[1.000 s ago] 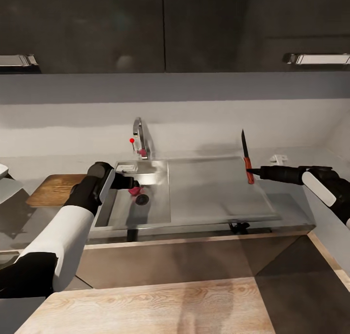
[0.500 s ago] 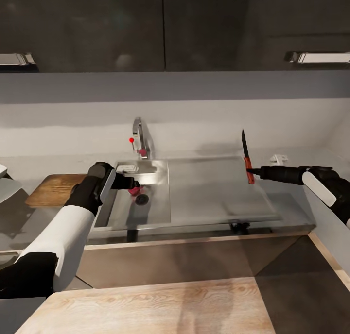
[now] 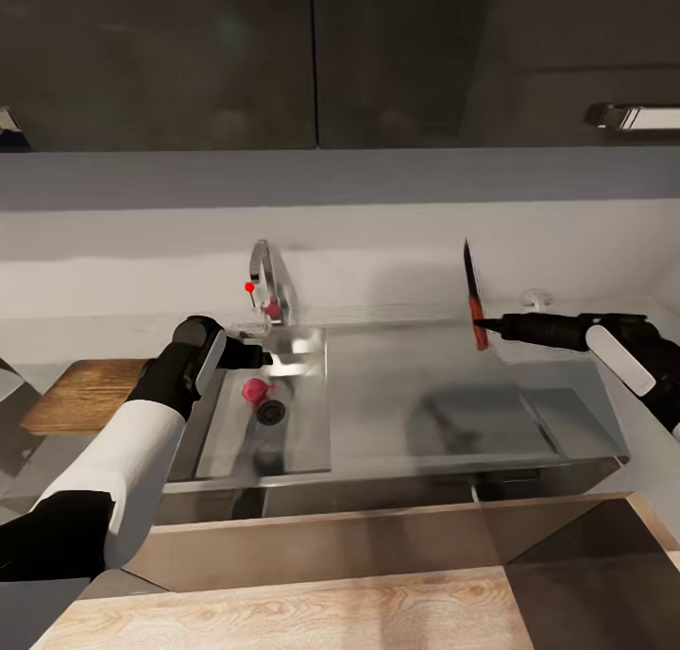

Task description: In the kitchen, take the Vidalia onion out of the sink, dice it on the chopping board with the paring knife, put the diced onion into the bowl on the countertop, then place both the paring knife and the chopping board into the sink.

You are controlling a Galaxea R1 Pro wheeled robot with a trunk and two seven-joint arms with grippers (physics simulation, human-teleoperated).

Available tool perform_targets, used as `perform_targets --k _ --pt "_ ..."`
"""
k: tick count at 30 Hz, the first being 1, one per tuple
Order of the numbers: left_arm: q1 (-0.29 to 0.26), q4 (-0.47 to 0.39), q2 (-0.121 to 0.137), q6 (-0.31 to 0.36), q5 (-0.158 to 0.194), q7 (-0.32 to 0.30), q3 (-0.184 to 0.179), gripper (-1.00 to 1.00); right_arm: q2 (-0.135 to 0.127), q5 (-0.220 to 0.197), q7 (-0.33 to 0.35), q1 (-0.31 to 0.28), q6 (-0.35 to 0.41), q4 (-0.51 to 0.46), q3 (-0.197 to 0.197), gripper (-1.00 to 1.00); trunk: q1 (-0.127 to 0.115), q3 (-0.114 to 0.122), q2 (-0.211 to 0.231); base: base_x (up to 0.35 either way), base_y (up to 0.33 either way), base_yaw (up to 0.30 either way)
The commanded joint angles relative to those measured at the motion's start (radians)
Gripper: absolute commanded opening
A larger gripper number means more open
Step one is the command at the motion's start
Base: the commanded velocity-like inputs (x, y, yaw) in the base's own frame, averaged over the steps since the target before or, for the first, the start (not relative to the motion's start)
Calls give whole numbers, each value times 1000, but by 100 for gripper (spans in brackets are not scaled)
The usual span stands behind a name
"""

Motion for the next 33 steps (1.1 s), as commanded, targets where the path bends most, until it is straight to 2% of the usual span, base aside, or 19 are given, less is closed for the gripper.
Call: perform_targets --k 1,4,6,7,10,14,15,23,33 --pt "-1 -1 0 4 -1 -3 -1 100 1 -4 -3 -2 13 -25 0 -100 1 -2 -2 15 0 0" --pt "-1 -1 1 4 -1 -2 -1 100 0 -5 -7 -2 32 -76 -15 -100 1 -2 -2 7 0 0" --pt "-1 -1 3 5 -1 -2 -1 100 -19 -4 -7 -1 36 -119 -36 -100 1 -2 -2 2 0 0" --pt "-1 -1 5 5 -1 -2 -2 100 -44 -4 -8 1 38 -155 -49 -100 1 -2 -2 1 0 0" --pt "-1 -1 7 5 -1 -2 -1 100 -97 -5 -8 18 40 -229 -63 -100 1 -2 -2 0 0 0" --pt "-1 -1 7 5 -1 -2 0 100 -118 -5 -8 48 40 -284 -69 -100 1 -2 -2 0 0 0" --pt "-1 -1 7 5 -1 -2 0 100 -123 -5 -8 82 40 -357 -71 -100 1 -2 -2 0 0 0" --pt "-1 -1 5 6 -1 -2 -1 100 -126 -5 -8 118 41 -391 -80 -100 1 -2 -2 0 0 0" --pt "-1 5 4 7 -1 -2 -2 100 -128 -6 -8 124 40 -393 -85 -100 1 -4 -2 0 0 0"
